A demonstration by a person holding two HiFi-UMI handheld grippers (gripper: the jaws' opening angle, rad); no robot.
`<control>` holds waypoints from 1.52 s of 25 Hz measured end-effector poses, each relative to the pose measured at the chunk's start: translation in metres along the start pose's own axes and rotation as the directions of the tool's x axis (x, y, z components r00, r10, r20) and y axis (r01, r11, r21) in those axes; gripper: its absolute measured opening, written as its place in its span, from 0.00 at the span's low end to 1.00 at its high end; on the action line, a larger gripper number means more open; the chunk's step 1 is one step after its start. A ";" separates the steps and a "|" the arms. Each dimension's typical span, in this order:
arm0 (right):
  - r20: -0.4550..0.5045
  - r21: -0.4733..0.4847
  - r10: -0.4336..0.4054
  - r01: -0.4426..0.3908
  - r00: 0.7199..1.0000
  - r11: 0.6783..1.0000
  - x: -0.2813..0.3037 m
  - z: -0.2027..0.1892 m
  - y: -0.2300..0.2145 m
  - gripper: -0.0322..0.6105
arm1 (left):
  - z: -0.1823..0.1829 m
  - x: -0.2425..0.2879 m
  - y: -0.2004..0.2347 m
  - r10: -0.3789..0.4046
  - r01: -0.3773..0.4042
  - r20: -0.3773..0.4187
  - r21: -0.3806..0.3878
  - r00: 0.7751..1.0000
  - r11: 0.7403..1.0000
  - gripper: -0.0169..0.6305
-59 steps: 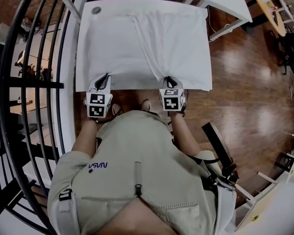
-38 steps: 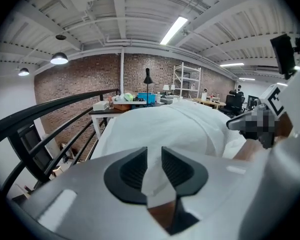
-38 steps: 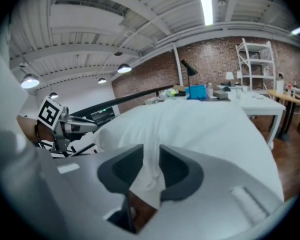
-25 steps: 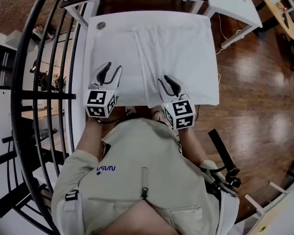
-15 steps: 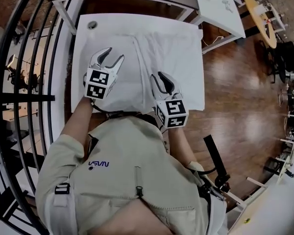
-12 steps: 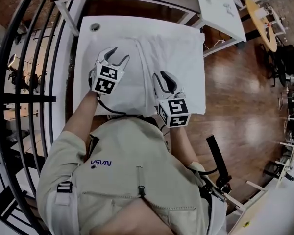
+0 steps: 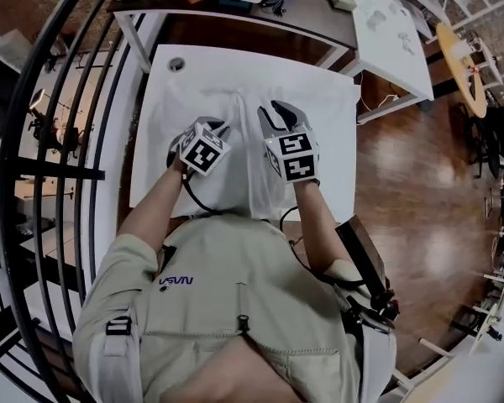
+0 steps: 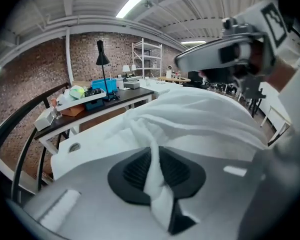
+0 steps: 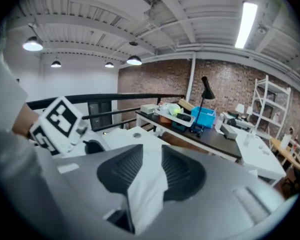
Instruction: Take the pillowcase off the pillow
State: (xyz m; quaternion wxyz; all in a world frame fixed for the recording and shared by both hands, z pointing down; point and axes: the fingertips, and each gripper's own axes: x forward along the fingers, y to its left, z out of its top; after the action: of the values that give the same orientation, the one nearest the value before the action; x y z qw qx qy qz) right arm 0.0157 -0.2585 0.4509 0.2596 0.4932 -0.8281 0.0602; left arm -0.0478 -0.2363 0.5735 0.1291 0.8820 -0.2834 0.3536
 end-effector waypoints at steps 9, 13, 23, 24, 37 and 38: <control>-0.304 -0.116 0.064 -0.104 0.950 0.988 0.084 -0.045 0.004 0.32 | 0.003 -0.040 -0.019 0.035 -0.031 0.103 -0.036 0.994 0.999 0.07; -0.292 -0.142 -0.021 -0.021 0.956 0.990 0.085 -0.049 -0.003 0.06 | 0.006 -0.056 -0.019 0.059 -0.053 0.139 -0.043 0.989 0.998 0.06; -0.196 -0.051 -0.250 0.245 0.948 0.968 0.036 -0.041 -0.095 0.06 | 0.031 -0.117 -0.021 0.144 -0.133 0.361 -0.055 0.921 0.990 0.06; -0.201 -0.040 -0.283 0.281 0.938 0.959 0.029 -0.046 -0.107 0.06 | 0.033 -0.122 -0.018 0.156 -0.141 0.378 -0.065 0.913 0.988 0.06; -0.285 0.054 -0.265 0.291 0.921 0.955 0.024 -0.099 -0.132 0.11 | 0.011 -0.066 0.028 0.115 -0.071 0.266 -0.169 0.957 0.983 0.11; -0.277 0.081 -0.253 0.285 0.927 0.955 0.020 -0.097 -0.129 0.14 | 0.013 -0.064 0.028 0.116 -0.076 0.267 -0.156 0.957 0.985 0.12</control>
State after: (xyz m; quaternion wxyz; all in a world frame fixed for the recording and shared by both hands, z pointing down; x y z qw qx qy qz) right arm 0.1540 -0.3047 0.5238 0.3430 0.6043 -0.7056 0.1387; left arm -0.0948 -0.2379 0.5206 0.1346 0.8960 -0.3660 0.2122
